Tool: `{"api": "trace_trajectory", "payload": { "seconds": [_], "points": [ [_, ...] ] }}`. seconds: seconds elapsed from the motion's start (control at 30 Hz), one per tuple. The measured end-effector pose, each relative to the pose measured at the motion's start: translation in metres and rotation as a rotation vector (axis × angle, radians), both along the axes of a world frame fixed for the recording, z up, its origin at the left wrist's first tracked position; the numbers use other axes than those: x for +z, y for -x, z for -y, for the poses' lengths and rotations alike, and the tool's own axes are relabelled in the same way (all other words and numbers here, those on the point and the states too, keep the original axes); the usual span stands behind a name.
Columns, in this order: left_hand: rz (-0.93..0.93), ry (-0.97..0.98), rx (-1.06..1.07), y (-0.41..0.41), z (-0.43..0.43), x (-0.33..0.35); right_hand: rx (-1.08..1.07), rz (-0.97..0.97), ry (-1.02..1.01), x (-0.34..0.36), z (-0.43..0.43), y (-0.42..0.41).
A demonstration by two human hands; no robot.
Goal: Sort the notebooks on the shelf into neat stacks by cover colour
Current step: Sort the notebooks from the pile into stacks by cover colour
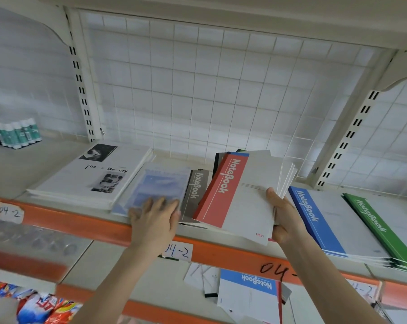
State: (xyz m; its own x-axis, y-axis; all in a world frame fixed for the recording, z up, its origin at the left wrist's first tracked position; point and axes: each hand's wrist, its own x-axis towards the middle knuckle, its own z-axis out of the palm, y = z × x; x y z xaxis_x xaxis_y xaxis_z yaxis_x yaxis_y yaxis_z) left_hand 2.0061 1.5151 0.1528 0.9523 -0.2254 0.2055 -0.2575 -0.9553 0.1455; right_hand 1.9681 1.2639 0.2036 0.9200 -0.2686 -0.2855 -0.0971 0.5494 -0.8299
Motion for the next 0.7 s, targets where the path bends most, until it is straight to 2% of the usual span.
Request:
{"api": "trace_trajectory", "payload": {
  "seconds": [0.03, 0.13, 0.37, 0.57, 0.7],
  "points": [
    [0.035, 0.005, -0.008, 0.000, 0.000, -0.001, -0.001, -0.003, 0.003, 0.000, 0.000, 0.001],
    [-0.020, 0.098, 0.037, 0.001, 0.007, 0.004, 0.007, -0.014, 0.001, 0.000, 0.002, 0.003],
    [-0.111, 0.074, 0.028, -0.001, 0.009, 0.005, -0.010, -0.003, -0.037, 0.002, 0.007, 0.014],
    [-0.069, -0.032, -0.280, 0.007, 0.039, 0.015, -0.042, 0.002, -0.037, 0.007, 0.019, 0.021],
    [-0.066, -0.032, -0.341, 0.008, 0.058, 0.018, -0.059, -0.021, -0.050, 0.015, 0.038, 0.028]
  ]
}}
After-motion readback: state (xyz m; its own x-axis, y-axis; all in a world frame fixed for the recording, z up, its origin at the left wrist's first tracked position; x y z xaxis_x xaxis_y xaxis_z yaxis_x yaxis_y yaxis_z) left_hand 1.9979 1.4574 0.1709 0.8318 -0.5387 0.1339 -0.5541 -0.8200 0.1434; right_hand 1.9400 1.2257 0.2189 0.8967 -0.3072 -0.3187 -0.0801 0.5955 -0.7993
